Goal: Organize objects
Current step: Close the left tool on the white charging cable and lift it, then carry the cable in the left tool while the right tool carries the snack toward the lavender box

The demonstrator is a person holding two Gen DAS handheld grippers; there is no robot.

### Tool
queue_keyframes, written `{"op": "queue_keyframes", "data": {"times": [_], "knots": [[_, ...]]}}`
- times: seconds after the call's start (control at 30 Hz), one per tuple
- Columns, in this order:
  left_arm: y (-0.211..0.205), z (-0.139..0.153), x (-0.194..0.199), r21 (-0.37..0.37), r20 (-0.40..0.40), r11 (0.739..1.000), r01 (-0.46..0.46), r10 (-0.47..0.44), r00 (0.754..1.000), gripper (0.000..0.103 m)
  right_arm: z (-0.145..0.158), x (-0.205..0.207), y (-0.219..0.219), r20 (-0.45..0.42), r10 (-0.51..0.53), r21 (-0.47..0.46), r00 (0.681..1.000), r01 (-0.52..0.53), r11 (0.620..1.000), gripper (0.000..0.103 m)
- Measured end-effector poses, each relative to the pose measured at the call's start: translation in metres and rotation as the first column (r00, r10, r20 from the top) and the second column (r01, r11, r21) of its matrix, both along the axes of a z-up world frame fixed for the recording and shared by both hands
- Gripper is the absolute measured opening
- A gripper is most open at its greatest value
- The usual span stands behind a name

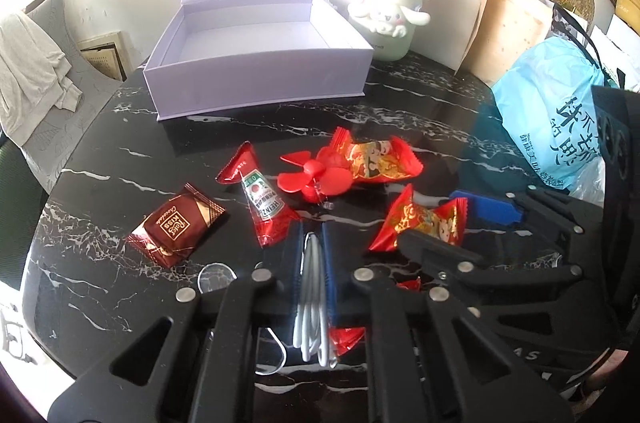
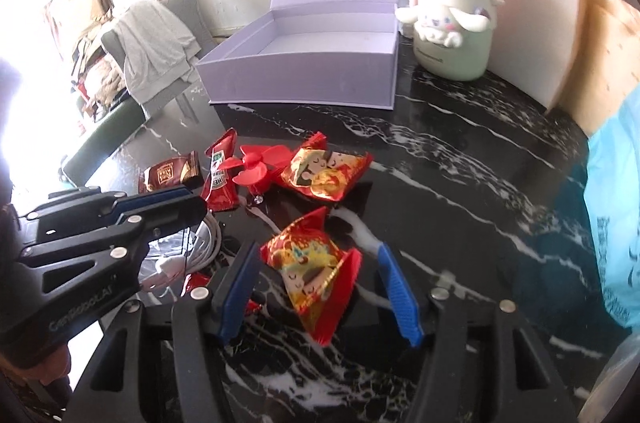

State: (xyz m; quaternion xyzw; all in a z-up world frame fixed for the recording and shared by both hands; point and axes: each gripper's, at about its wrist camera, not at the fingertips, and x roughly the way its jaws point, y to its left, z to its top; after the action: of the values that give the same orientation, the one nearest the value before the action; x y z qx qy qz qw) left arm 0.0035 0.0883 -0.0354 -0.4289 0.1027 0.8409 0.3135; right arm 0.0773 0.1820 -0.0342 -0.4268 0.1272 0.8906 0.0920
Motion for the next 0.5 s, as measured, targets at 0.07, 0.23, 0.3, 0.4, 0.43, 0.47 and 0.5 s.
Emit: {"op": "queue_keyframes", "data": {"times": [0.07, 0.23, 0.3, 0.4, 0.43, 0.47, 0.5], "knots": [[0.001, 0.000, 0.001, -0.008, -0.002, 1.000, 0.004, -0.004, 1.000, 0.010, -0.003, -0.004, -0.002, 0.007, 0.018, 0.016, 1.000, -0.018, 1.000, 0.062], [0.002, -0.006, 0.007, -0.038, -0.005, 0.999, 0.018, -0.019, 1.000, 0.010, -0.015, -0.008, -0.005, 0.038, 0.040, 0.036, 0.998, -0.041, 0.999, 0.059], [0.002, -0.014, 0.006, -0.043, 0.019, 0.999, 0.020, -0.019, 1.000, 0.010, -0.016, -0.007, -0.008, 0.033, 0.044, 0.061, 0.998, -0.046, 0.997, 0.046], [0.001, -0.017, 0.005, -0.037, 0.015, 0.999, 0.010, -0.009, 1.000, 0.010, -0.016, -0.006, -0.009, 0.033, 0.046, 0.071, 0.998, -0.048, 0.996, 0.039], [0.000, -0.017, 0.005, -0.033, 0.015, 0.999, 0.006, -0.006, 1.000, 0.010, -0.016, -0.005, -0.009, 0.029, 0.047, 0.065, 0.998, -0.049, 0.997, 0.039], [-0.001, -0.017, 0.005, -0.027, 0.018, 1.000, 0.001, -0.001, 1.000, 0.010, -0.016, -0.004, -0.008, 0.026, 0.046, 0.060, 0.999, -0.047, 0.997, 0.038], [-0.001, -0.017, 0.005, -0.023, 0.020, 1.000, 0.000, 0.000, 1.000, 0.010, -0.016, -0.003, -0.007, 0.024, 0.044, 0.057, 0.999, -0.046, 0.997, 0.038]]}}
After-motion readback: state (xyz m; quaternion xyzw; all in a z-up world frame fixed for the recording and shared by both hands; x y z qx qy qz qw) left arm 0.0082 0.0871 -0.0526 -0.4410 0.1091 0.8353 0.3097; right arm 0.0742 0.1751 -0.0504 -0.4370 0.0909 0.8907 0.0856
